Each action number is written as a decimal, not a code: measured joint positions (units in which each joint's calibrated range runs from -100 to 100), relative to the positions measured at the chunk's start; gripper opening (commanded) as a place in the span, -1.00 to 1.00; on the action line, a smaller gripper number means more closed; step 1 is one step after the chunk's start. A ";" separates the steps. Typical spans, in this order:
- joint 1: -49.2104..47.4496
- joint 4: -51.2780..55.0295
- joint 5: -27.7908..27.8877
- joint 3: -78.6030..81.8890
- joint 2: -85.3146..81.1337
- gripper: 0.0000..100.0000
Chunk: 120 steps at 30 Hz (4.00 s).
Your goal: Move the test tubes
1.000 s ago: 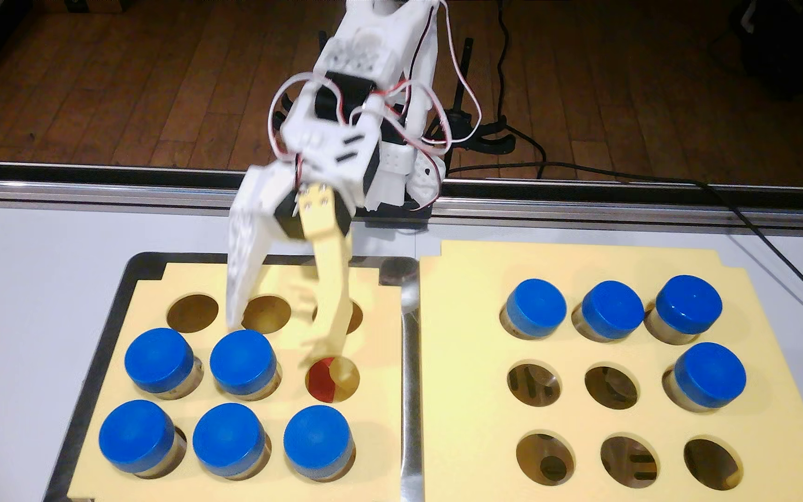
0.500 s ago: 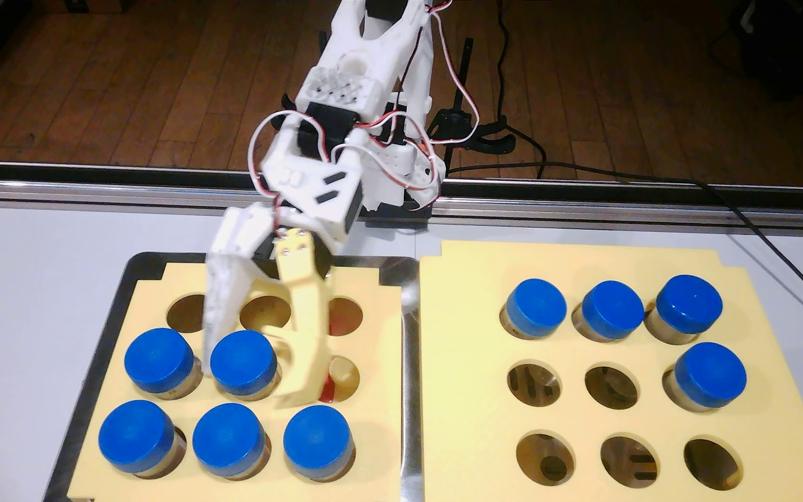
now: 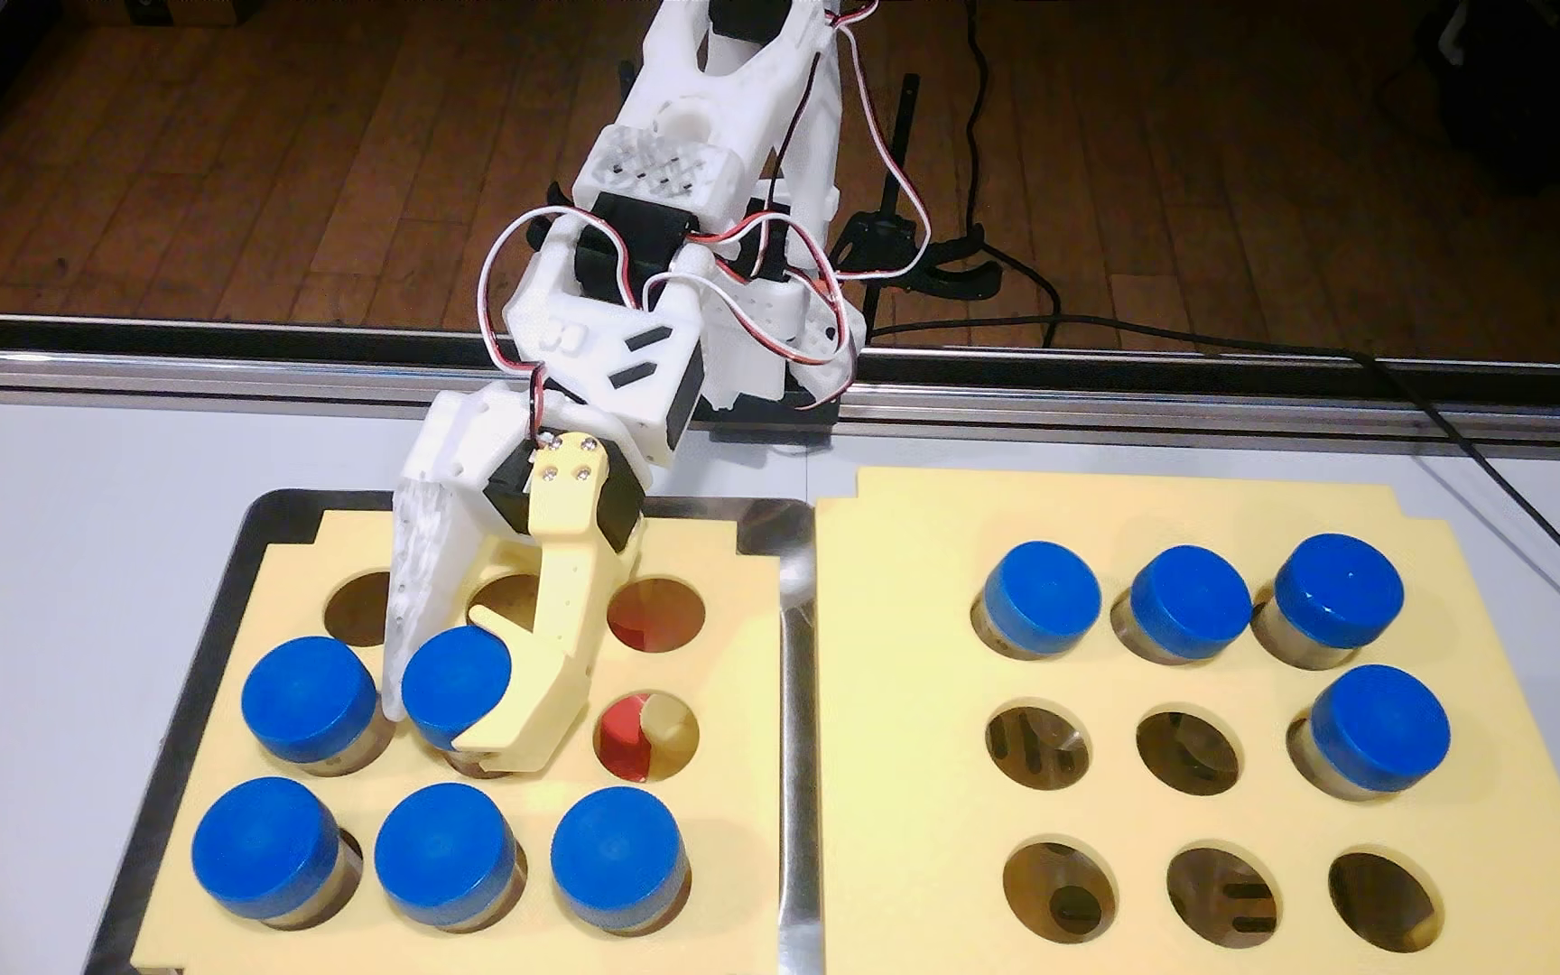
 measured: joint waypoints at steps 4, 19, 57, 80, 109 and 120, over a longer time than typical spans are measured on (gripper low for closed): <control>0.09 1.45 0.00 -2.90 0.00 -0.71; -0.53 11.85 -0.05 -21.64 -21.61 -0.69; -33.73 5.01 -0.92 -14.24 -1.78 -0.69; -28.28 10.31 0.20 -18.36 0.85 -0.33; 6.85 2.50 1.43 5.81 -9.49 -0.33; 7.91 2.31 1.43 -4.96 3.56 -0.43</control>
